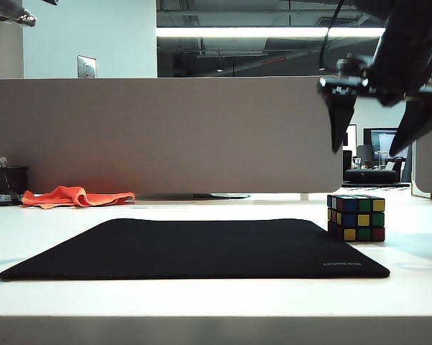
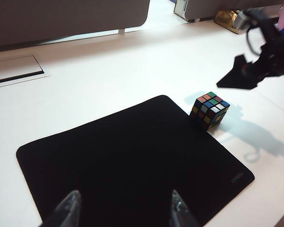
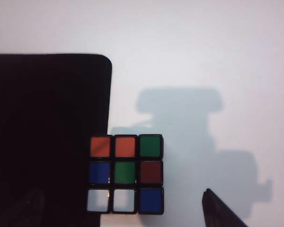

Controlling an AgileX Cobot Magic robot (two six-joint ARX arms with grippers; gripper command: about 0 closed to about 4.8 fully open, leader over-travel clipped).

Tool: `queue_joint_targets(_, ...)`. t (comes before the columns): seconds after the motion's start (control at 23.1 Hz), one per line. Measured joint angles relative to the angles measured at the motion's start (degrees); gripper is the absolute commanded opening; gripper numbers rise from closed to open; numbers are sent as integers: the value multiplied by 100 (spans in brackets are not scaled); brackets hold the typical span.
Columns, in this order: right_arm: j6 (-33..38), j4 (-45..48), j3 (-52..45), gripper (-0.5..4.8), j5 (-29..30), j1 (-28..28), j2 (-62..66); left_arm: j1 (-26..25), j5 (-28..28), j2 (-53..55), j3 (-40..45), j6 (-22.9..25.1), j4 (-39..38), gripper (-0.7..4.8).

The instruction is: Pick up the cube on the right side of the mouse pad, then place it in the center of the mouse pad.

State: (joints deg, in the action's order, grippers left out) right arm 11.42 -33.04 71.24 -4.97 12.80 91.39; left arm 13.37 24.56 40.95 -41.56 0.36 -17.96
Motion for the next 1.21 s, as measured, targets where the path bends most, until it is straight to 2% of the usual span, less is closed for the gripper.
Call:
queue_joint_targets(0.17,15,-13,-2,479,-42,-11,494,0,-2,0,0,-2,-83,242)
queue_joint_targets(0.95,61,120,15,475,221,31,1165,0,-9,0,0,20,-162,242)
queue_joint_targets(1.13,70,170,15,350,221,31,1172,0,-9,0,0,20,-162,242)
queue_joint_targets(1.17,72,179,31,301,221,31,1172,0,-9,0,0,20,-162,242)
queue_joint_targets(1.21,61,192,52,286,216,31,1172,0,-9,0,0,20,-162,242)
